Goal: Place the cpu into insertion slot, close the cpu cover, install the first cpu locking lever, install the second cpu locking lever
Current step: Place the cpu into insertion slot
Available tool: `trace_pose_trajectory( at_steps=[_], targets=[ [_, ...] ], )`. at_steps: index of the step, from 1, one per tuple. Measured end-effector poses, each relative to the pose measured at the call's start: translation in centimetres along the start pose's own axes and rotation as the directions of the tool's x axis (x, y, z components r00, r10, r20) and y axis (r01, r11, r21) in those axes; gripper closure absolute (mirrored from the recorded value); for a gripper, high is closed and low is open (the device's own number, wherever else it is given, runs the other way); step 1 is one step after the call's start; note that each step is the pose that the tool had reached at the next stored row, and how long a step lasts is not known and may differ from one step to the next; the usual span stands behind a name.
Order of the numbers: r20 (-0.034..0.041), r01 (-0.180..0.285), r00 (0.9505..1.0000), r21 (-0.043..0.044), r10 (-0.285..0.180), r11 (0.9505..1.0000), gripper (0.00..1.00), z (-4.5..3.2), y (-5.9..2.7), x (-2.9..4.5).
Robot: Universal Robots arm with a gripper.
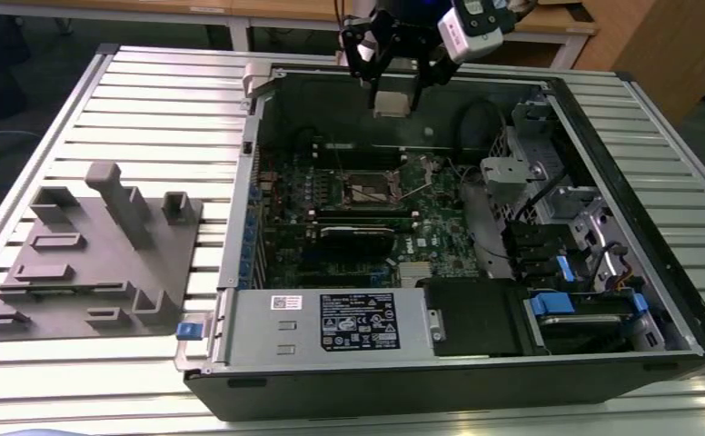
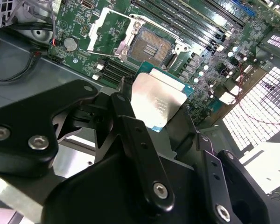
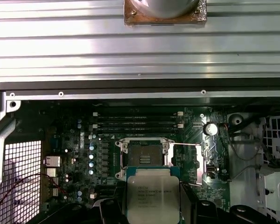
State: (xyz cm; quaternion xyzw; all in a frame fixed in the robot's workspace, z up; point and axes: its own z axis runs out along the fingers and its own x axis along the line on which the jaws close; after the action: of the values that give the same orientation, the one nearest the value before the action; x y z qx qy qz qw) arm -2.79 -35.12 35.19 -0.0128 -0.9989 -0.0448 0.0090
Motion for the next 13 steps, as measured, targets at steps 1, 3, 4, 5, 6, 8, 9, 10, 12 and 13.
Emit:
trace_pose_trajectory(
  at_steps=[1, 3, 4, 5, 6, 8, 9, 10, 12, 13],
  targets=[
    [0.0001, 0.000, 1.0000, -0.0001, 0.000, 1.0000, 0.46, 0.09, -0.01, 0.00],
    [0.0005, 0.000, 1.0000, 0.0000, 0.000, 1.0000, 0.46, 0.27, -0.03, 0.00],
    [0.0007, 0.000, 1.0000, 0.0000, 0.000, 1.0000, 0.46, 0.34, -0.03, 0.00],
    [0.0008, 0.000, 1.0000, 0.0001, 0.000, 1.0000, 0.46, 0.37, -0.04, 0.00],
    [0.0010, 0.000, 1.0000, 0.0000, 0.000, 1.0000, 0.46, 0.41, -0.04, 0.00],
    [0.0010, 0.000, 1.0000, 0.0001, 0.000, 1.0000, 0.46, 0.43, -0.05, 0.00],
    [0.0009, 0.000, 1.0000, 0.0001, 0.000, 1.0000, 0.46, 0.44, -0.05, 0.00],
    [0.0011, 0.000, 1.0000, -0.0001, 0.000, 1.0000, 0.46, 0.48, -0.05, 0.00],
    [0.0015, 0.000, 1.0000, -0.0003, 0.000, 1.0000, 0.46, 0.60, -0.08, 0.08],
    [0.0017, 0.000, 1.0000, -0.0001, 0.000, 1.0000, 0.46, 0.67, -0.10, 0.12]
  ],
)
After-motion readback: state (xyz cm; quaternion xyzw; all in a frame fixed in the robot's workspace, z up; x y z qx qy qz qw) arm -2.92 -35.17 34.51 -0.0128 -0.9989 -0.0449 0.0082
